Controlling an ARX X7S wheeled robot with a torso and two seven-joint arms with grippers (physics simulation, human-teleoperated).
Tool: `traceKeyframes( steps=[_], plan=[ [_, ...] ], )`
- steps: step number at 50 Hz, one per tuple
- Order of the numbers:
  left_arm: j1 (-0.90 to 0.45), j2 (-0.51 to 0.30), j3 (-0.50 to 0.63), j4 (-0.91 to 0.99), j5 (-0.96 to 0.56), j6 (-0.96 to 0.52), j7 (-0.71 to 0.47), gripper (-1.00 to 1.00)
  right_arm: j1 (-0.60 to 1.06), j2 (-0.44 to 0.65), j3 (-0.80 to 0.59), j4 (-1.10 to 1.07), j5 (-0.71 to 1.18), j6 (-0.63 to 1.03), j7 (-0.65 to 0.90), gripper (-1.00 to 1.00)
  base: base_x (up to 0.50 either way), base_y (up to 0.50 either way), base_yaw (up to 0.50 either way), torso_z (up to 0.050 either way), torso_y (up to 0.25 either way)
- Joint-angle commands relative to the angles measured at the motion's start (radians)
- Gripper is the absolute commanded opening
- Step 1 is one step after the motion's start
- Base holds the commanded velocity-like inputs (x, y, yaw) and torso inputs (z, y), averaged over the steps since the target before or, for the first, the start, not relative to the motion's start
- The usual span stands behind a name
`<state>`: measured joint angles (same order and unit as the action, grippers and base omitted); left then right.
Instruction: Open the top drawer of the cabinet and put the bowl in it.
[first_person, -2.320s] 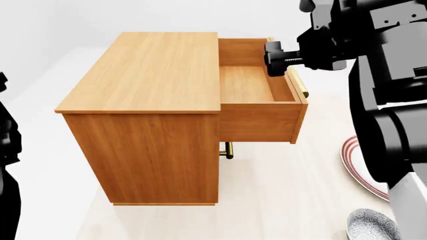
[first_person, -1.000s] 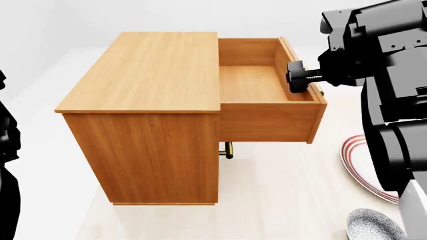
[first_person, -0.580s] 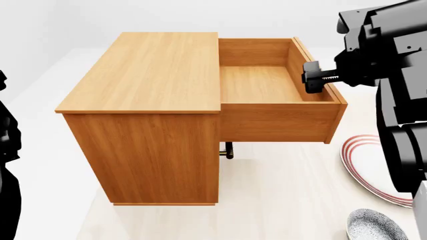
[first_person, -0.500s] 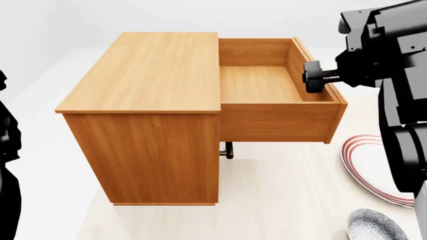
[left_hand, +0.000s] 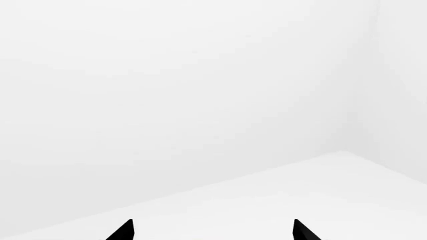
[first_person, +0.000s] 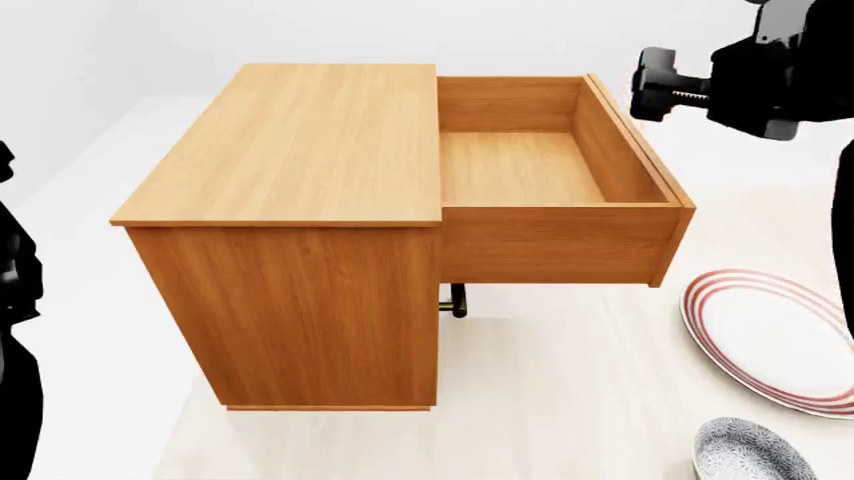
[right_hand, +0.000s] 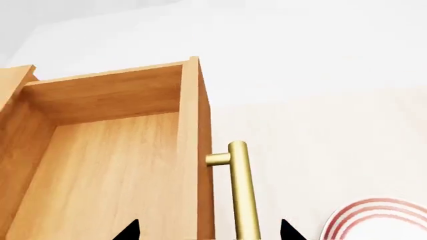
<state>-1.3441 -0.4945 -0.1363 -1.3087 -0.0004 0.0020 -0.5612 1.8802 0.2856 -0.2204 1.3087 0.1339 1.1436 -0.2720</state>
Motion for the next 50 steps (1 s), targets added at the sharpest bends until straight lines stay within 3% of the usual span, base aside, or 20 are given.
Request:
traceKeyframes(
  steps=[1, 8, 15, 20, 22, 25, 26, 29, 36, 42, 50],
  plan=[
    [0.001, 0.0, 0.0, 0.0, 0.001, 0.001, -0.001, 1.0, 0.116, 0.068, 0.203, -0.001, 0.017, -0.017, -0.018, 1.0, 0.0, 0.0, 0.0, 0.0, 0.0],
    [0.001, 0.001, 0.0, 0.0, 0.001, -0.001, -0.004, 1.0, 0.171, 0.094, 0.186, -0.033, -0.018, 0.01, -0.079, 1.0, 0.0, 0.0, 0.0, 0.0, 0.0],
    [0.002, 0.002, 0.001, 0.0, 0.001, -0.001, -0.005, 1.0, -0.053, 0.157, 0.231, -0.619, 0.027, 0.242, -0.076, 1.0, 0.0, 0.0, 0.0, 0.0, 0.0],
    [0.001, 0.002, 0.002, 0.0, 0.001, -0.001, -0.006, 1.0, -0.194, 0.206, 0.359, -0.995, 0.074, 0.397, -0.062, 1.0, 0.0, 0.0, 0.0, 0.0, 0.0],
    [0.002, 0.002, 0.004, 0.0, 0.002, 0.0, -0.003, 1.0, -0.239, 0.278, 0.347, -1.057, 0.255, 0.427, 0.068, 1.0, 0.0, 0.0, 0.0, 0.0, 0.0],
    [0.003, 0.001, 0.005, 0.0, 0.002, 0.001, -0.005, 1.0, -0.328, 0.437, 0.356, -1.116, 0.705, 0.426, 0.51, 1.0, 0.0, 0.0, 0.0, 0.0, 0.0],
    [0.004, 0.002, 0.005, 0.0, 0.001, 0.001, -0.006, 1.0, -0.364, 0.481, 0.354, -1.154, 0.855, 0.426, 0.591, 1.0, 0.0, 0.0, 0.0, 0.0, 0.0],
    [0.002, 0.001, 0.005, 0.0, 0.001, -0.001, -0.007, 1.0, -0.445, 0.566, 0.39, -1.196, 1.26, 0.424, 0.782, 1.0, 0.0, 0.0, 0.0, 0.0, 0.0],
    [0.002, 0.001, 0.008, 0.0, 0.002, 0.0, -0.007, 1.0, -0.741, 0.805, 0.369, -1.234, 1.874, 0.346, 1.201, 1.0, 0.0, 0.0, 0.0, 0.0, 0.0],
    [0.003, -0.001, 0.015, 0.0, 0.003, 0.003, -0.005, 1.0, -1.102, 0.886, 0.564, -1.274, 2.068, 0.337, 1.267, 1.0, 0.0, 0.0, 0.0, 0.0, 0.0],
    [0.004, 0.0, 0.015, 0.0, 0.0, 0.008, -0.012, 1.0, -1.433, 0.849, 0.802, -1.305, 2.162, 0.418, 1.291, 1.0, 0.0, 0.0, 0.0, 0.0, 0.0]
  ],
)
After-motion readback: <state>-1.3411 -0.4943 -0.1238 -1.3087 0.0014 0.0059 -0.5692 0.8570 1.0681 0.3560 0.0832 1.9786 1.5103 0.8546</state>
